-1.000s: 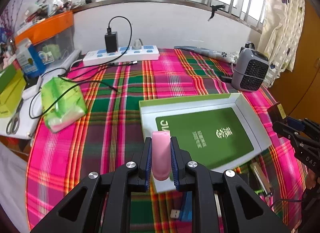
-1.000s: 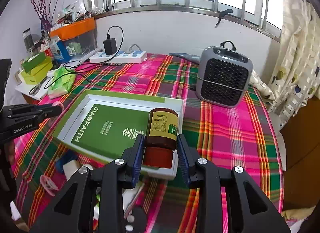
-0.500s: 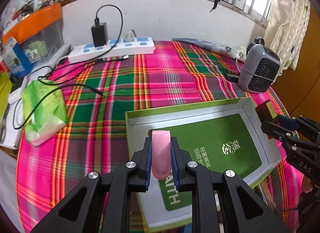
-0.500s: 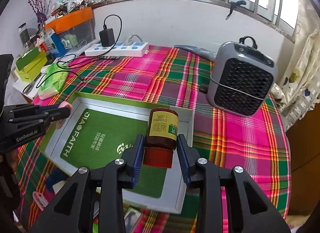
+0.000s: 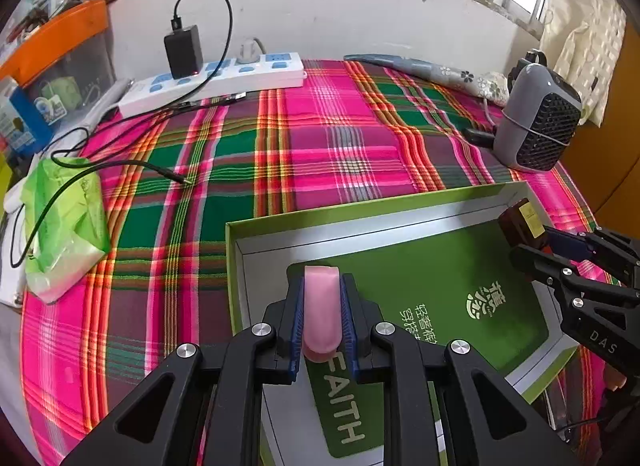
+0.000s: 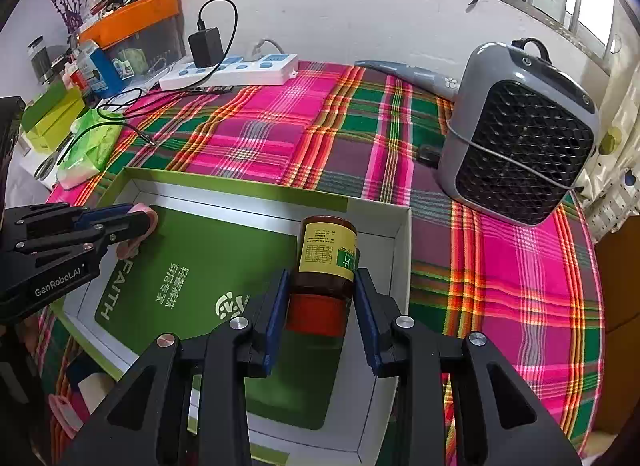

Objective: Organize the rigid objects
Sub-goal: 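Carry the pink USB drive and the jar over the green box with both tools, then lower both items into the green box and open both tools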

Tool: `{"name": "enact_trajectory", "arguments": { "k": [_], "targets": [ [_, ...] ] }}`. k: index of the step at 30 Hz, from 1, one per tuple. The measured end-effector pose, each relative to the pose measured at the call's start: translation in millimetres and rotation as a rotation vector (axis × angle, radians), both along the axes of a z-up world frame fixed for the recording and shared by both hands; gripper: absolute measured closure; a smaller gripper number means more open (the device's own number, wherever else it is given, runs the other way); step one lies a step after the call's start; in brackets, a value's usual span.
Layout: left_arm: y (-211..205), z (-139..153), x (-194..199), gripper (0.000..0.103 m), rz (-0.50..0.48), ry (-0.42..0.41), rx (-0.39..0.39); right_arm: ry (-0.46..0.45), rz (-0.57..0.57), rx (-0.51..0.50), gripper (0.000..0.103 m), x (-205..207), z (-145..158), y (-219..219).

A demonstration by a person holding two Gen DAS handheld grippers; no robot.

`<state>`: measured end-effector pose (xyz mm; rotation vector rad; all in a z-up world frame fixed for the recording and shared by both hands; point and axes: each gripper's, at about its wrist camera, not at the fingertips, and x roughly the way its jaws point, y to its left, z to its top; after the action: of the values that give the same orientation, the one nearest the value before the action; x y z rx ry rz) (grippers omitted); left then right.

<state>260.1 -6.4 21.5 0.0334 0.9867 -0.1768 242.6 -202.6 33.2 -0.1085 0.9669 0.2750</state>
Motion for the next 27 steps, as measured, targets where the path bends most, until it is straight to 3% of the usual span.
{"name": "enact_trajectory", "arguments": {
  "k": [19, 27],
  "targets": [
    [-3, -7, 4, 0.085, -0.012, 0.005, 0.005, 0.024, -0.003, 0.007, 0.068, 7, -11, 2],
    [-4, -7, 2, 0.079, -0.020, -0.001, 0.001, 0.025, -0.007, 0.020, 0.068, 7, -12, 2]
  ]
}}
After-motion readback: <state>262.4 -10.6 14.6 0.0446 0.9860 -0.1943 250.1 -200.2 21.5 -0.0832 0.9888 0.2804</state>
